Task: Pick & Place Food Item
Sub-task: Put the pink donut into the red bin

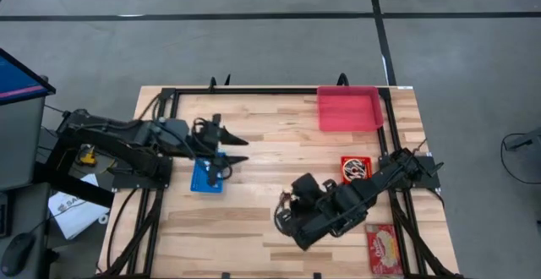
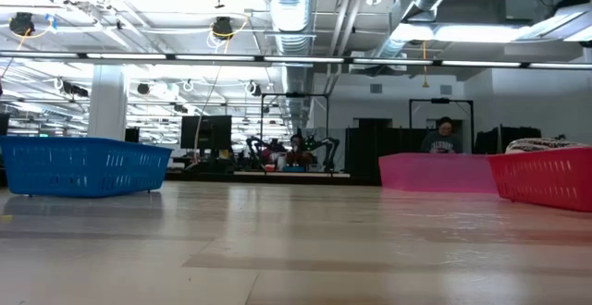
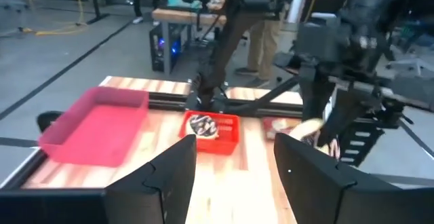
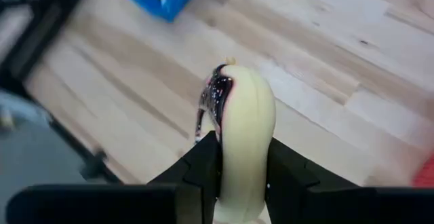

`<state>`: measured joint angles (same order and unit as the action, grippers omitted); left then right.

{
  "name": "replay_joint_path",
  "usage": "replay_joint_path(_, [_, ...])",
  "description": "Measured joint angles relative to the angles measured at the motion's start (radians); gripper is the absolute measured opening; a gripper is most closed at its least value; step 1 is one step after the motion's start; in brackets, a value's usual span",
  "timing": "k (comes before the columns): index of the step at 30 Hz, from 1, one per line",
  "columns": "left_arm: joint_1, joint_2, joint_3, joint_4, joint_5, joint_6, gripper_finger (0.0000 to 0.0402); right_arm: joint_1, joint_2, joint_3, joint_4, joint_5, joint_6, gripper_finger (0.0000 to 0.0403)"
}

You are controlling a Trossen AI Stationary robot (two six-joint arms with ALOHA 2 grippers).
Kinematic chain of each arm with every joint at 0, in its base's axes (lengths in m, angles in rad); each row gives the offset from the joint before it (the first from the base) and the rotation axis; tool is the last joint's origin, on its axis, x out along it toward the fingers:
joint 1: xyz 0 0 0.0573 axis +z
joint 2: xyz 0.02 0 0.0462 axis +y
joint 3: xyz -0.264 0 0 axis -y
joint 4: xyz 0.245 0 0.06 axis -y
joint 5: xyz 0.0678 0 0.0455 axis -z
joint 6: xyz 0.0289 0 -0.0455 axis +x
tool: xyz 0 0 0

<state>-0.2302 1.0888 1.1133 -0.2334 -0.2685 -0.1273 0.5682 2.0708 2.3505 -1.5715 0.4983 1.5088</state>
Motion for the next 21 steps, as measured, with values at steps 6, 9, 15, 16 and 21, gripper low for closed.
replay_joint_path(6, [-0.005,-0.051,0.000,-0.089,-0.020,-0.006,0.0189,-0.034,-0.011,0.000,0.000,-0.176,-0.242,0.0086])
replay_joint_path(9, [-0.020,-0.065,-0.001,-0.141,-0.045,-0.015,0.0189,-0.061,-0.012,0.000,0.001,-0.219,-0.368,0.0086])
replay_joint_path(15, [-0.050,-0.083,-0.005,-0.174,-0.093,-0.019,0.0189,-0.166,-0.033,-0.045,0.001,-0.305,-0.649,0.0086])
replay_joint_path(16, [-0.053,-0.086,-0.009,-0.168,-0.101,-0.021,0.0189,-0.186,-0.047,-0.072,0.005,-0.320,-0.693,0.0086])
replay_joint_path(21, [-0.059,-0.123,-0.059,-0.178,-0.109,-0.074,0.0189,-0.287,-0.148,-0.276,-0.001,-0.378,-0.857,0.0086])
